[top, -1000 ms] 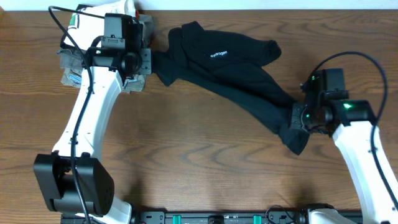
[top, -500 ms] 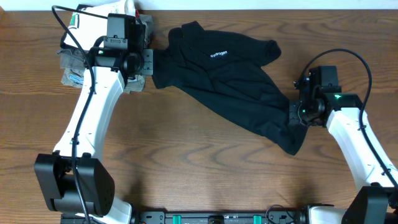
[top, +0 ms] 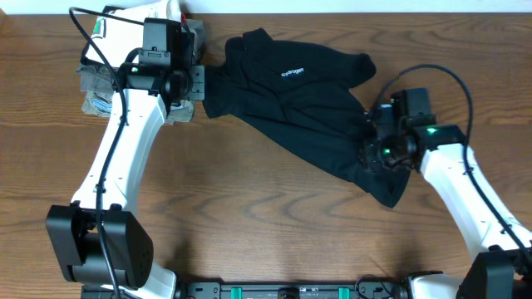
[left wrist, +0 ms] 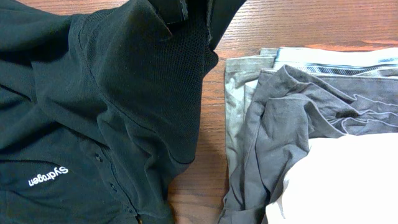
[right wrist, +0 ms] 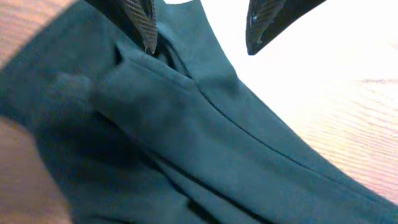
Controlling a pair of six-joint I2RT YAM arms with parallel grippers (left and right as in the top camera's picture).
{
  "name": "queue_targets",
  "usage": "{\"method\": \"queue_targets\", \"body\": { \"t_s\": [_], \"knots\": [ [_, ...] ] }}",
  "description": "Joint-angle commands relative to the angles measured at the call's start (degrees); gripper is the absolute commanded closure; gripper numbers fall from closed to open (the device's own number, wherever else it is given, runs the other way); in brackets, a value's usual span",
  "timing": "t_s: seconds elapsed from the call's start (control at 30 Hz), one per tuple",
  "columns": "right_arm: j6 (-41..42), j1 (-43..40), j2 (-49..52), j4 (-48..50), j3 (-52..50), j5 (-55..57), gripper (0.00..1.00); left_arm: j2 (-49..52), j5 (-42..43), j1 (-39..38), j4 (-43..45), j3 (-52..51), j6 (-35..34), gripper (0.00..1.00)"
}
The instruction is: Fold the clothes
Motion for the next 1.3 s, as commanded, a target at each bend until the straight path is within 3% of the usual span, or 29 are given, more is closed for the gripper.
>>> {"method": "queue_targets", "body": {
  "t_s": [0.0, 0.2, 0.57, 0.87, 1.07, 1.27],
  "knots": [
    [0.87, 2.01, 3.54, 0.72, 0.07, 1.14, 0.58, 0.35, -0.90, 0.22, 0.00, 1.38, -0.72, 0.94],
    [1.75, 2.56, 7.56, -0.26, 0.07, 4.02, 0.69, 0.35, -0.92, 0.24, -0.17, 1.38, -0.70, 0.94],
    [2.14, 2.56, 7.56, -1.51, 0.02, 9.49, 0.67, 0.35, -0.90, 0.24, -0.15, 1.38, -0.72, 0.94],
    [1.86, 2.67, 7.56, -4.74, 0.00, 5.66, 0.76, 0.35, -0.90, 0.22, -0.17, 1.38, -0.72, 0.94],
    [1.44, 2.67, 7.56, -4.52, 0.00, 6.08, 0.74, 0.35, -0.90, 0.22, -0.20, 1.38, -0.72, 0.94],
    [1.01, 2.67, 7.56, -3.80, -0.44, 6.05, 0.59, 0.35, -0.90, 0.24, -0.20, 1.38, -0.72, 0.94]
  ]
}}
